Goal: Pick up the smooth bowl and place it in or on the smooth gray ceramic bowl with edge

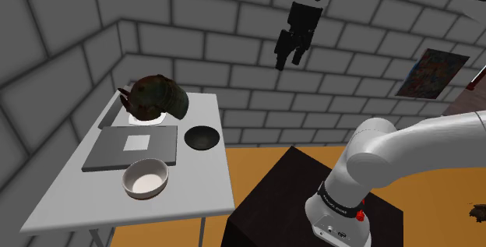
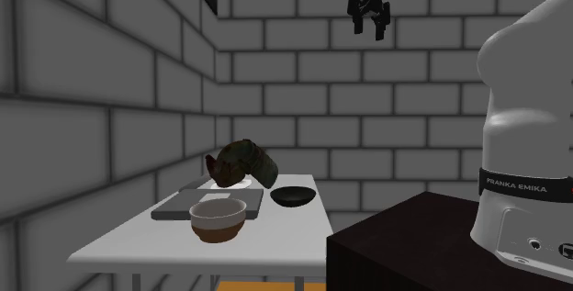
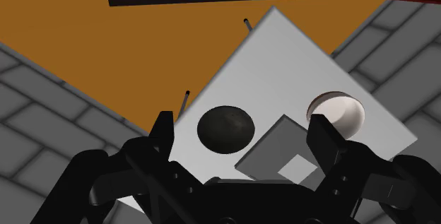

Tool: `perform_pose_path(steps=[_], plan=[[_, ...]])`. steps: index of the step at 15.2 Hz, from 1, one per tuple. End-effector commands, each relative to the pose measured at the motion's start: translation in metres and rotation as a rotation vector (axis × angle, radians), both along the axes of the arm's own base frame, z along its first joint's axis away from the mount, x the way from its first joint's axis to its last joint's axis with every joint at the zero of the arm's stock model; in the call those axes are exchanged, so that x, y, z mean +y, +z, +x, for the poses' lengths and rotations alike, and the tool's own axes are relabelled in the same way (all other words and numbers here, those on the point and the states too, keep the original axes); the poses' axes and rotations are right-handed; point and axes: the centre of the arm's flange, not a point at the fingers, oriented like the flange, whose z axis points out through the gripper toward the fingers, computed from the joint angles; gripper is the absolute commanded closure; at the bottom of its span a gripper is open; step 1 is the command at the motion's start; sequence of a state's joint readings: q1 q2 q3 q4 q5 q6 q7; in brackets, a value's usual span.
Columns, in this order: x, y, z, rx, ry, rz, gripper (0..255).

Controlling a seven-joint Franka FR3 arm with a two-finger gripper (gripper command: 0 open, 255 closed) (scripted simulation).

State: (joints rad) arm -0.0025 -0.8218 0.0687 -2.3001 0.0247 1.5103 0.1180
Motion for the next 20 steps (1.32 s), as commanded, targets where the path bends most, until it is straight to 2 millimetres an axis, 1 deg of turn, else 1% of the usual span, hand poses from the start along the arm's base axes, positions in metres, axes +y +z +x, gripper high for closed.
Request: perform_pose_path(steps=[1,20], plan=[[0.000,0.000,0.000,0.000,0.000,0.000,0],[0.079,-0.204,0.113,-0.014,-0.043,0.078,0]])
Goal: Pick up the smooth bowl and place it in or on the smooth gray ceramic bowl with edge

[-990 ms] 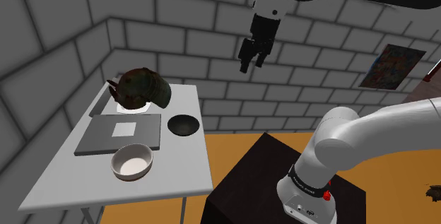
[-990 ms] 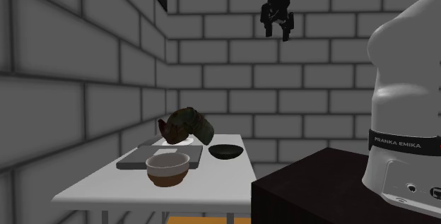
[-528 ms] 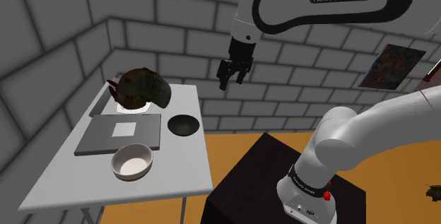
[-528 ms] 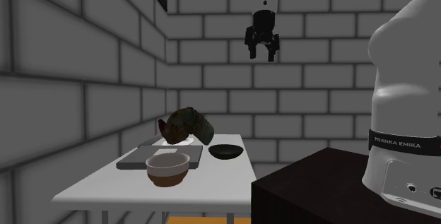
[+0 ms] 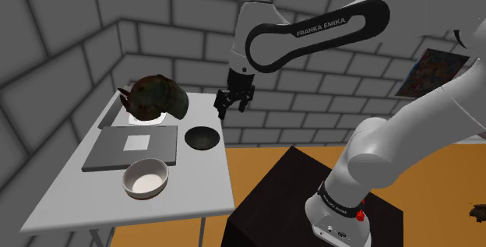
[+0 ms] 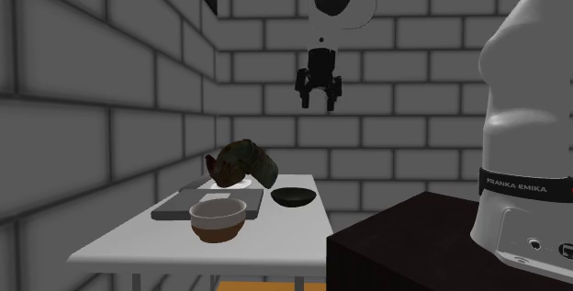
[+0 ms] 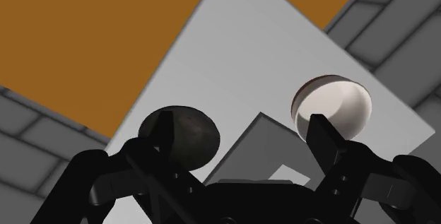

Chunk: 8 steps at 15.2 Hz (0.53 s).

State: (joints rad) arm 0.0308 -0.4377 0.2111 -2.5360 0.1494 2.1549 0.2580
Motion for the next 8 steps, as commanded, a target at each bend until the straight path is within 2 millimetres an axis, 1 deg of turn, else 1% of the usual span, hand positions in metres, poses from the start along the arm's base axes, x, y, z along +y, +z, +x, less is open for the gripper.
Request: perform_pose_path(steps=[1,8], plan=[[0.009,-0.019,0.013,-0.004,-0.005,0.009,0],[0.041,-0.092,0.056,-0.009,-0.021,0.038,0]])
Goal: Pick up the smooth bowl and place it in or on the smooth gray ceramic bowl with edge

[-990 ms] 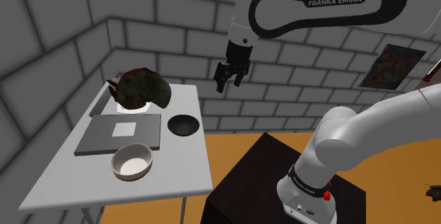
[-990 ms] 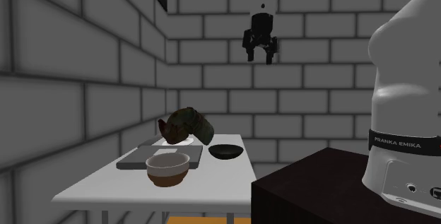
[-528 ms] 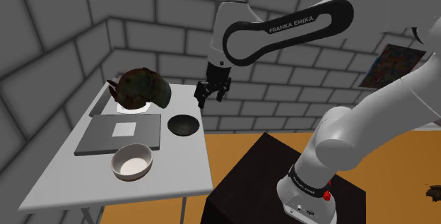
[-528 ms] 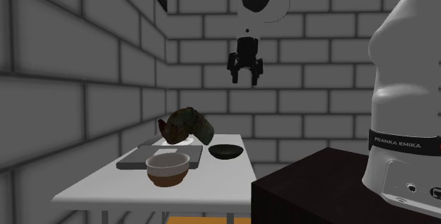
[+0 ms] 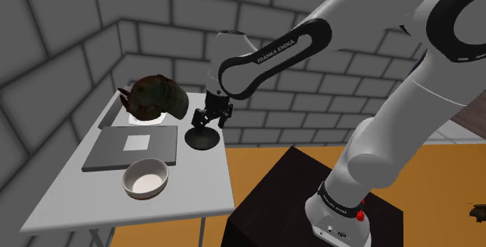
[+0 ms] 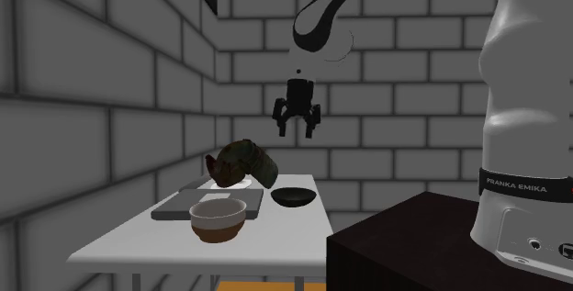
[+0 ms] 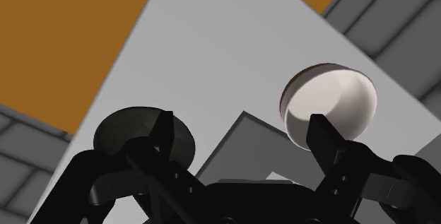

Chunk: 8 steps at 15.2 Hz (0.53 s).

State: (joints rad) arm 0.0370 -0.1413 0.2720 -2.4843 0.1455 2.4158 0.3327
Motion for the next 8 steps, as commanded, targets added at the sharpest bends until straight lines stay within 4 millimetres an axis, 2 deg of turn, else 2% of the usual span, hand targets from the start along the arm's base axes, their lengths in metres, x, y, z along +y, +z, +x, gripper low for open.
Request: perform_pose_path(steps=[1,8], plan=[[0.008,-0.022,0.015,-0.003,-0.006,0.010,0],[0.042,-0.094,0.059,-0.008,-0.021,0.038,0]])
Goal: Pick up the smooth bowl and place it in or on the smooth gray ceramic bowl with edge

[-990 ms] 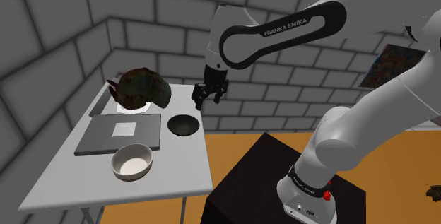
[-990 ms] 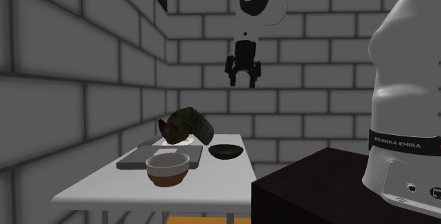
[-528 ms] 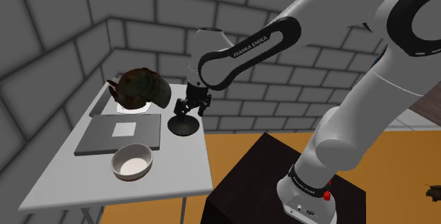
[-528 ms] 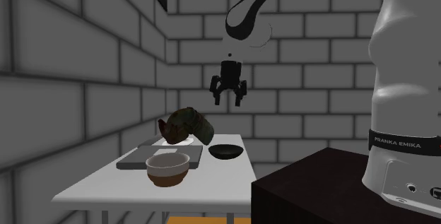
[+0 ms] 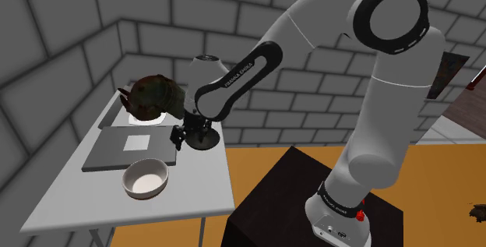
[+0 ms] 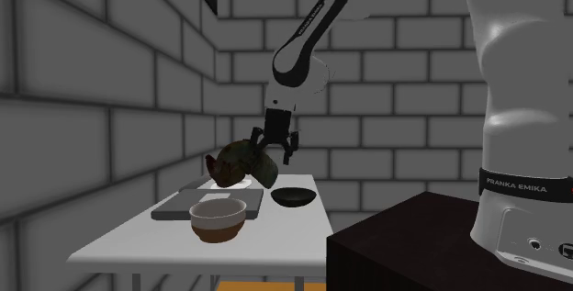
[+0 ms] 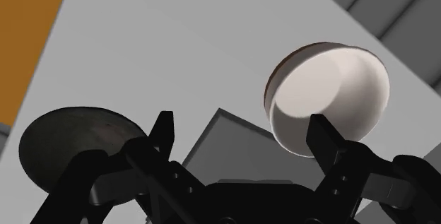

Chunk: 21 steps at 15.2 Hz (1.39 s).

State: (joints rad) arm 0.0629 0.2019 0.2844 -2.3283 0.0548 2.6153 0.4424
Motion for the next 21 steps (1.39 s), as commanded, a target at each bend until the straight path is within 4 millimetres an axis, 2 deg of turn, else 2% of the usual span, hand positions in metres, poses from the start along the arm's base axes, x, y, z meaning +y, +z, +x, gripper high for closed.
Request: perform_pose_path(steps=[1,9,17,21], plan=[[0.008,-0.022,0.011,-0.002,-0.006,0.009,0],[0.049,-0.102,0.063,-0.008,-0.024,0.042,0],[0.056,-0.145,0.068,-0.008,-0.024,0.043,0],[0.056,-0.145,0.068,-0.008,-0.024,0.043,0]])
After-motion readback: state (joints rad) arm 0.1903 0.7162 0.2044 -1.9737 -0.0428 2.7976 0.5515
